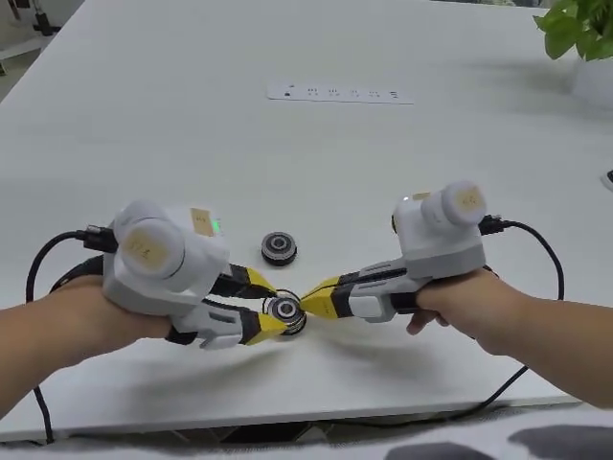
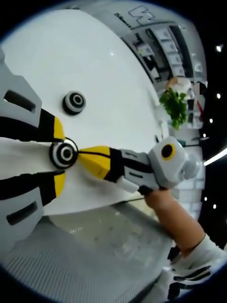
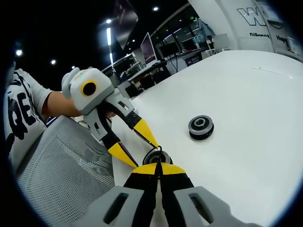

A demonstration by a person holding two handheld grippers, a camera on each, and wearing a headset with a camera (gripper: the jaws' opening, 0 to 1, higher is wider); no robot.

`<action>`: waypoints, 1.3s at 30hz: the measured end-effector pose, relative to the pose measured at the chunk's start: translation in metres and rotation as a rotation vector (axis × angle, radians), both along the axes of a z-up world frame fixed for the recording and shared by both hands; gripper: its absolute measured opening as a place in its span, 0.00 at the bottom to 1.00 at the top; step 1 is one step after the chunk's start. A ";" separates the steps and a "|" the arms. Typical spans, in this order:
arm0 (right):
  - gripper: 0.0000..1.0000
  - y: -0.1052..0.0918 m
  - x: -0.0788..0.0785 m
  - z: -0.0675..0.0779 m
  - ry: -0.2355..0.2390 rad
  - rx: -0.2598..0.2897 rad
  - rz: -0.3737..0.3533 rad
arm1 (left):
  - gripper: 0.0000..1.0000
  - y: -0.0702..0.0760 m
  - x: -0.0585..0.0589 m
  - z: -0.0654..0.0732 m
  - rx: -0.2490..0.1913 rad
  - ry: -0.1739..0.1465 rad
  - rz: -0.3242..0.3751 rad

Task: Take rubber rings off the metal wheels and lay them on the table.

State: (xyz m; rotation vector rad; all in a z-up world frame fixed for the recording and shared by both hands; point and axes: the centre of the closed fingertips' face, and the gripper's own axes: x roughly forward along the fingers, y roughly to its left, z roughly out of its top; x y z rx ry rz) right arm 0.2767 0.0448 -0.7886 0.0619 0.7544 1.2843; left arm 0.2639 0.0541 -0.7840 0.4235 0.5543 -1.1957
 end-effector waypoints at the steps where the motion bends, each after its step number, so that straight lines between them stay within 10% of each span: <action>1: 0.00 0.000 0.000 0.000 0.000 0.001 0.000 | 0.26 0.001 0.000 0.001 -0.002 -0.001 0.003; 39: 0.00 0.013 -0.007 0.023 -0.001 0.042 0.001 | 0.50 0.050 -0.008 0.032 -0.101 -0.003 0.122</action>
